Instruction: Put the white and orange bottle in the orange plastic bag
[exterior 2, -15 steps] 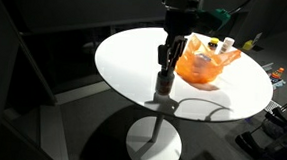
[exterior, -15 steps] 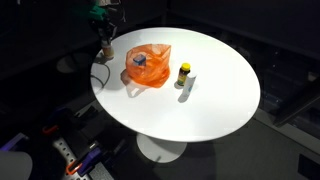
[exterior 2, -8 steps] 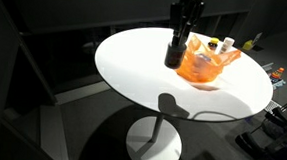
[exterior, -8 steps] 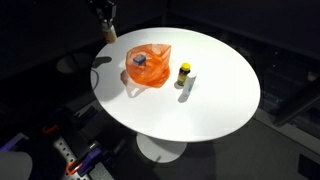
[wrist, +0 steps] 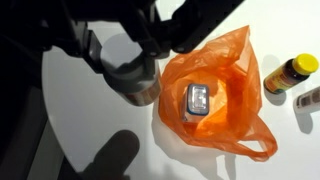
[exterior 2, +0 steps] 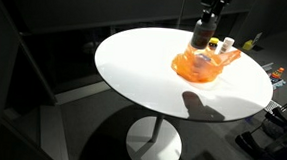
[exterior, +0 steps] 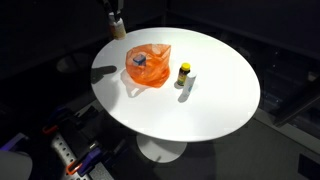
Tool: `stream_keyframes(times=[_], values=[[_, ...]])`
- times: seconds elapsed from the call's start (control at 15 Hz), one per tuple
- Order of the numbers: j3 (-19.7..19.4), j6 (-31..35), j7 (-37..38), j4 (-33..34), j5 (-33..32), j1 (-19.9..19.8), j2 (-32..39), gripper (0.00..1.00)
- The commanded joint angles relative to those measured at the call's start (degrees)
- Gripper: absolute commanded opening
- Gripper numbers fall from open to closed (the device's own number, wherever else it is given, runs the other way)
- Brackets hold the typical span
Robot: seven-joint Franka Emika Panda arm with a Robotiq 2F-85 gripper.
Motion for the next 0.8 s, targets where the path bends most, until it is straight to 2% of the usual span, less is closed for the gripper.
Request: stream_keyframes(times=[0.0,0.73], values=[[-1.21,0.24,1.38,-4.15,-0.35,-2.49,-4.15,0.19],[-5.59,2.64,-0.73,-8.58,1.25,-8.49,-5.61,0.19]])
